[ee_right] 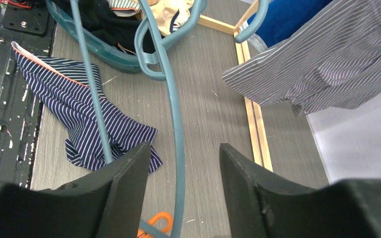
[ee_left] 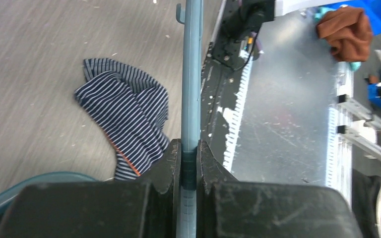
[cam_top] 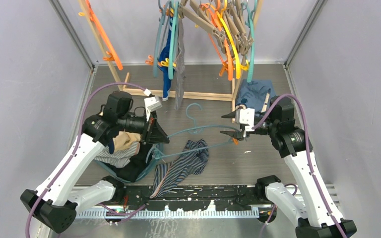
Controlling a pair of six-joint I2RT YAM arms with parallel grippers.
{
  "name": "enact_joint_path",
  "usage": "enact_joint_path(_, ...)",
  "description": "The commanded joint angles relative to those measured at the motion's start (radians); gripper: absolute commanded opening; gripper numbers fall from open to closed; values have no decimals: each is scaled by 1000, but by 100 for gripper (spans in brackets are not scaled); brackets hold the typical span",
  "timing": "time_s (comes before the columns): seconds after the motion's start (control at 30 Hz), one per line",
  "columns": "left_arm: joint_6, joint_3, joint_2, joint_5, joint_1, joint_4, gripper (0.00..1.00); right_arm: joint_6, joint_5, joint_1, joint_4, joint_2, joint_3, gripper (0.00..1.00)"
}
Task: Remove the underwear clipped to the hanger
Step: Place the hanger at the clothesline.
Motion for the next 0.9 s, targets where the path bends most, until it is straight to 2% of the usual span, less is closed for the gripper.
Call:
enact_joint_path(0.0,138,77,-42,-101,12,-98,0,48,-63,-12,44,-13,7,65)
enact_joint_path(0.1,211,115,-58,-178,24,-176,0,78,-70,-22,55,-18,5,70)
enact_joint_path(0.33,418,197,-129,-476,82,-419,0,112,-40,-38,71,-28,-18,72)
enact_joint_path(0.57,509,296,-174,-722,124,-609,0,142,-7,-42,81,-21,-38,72)
enact_joint_path(0.7,504,343,-180,-851,138,-639,0,182,26,-44,95,-16,-51,72)
enact_joint_path(0.87,449,366,-161,-950,168,-567,0,245,94,-52,115,-21,-71,72)
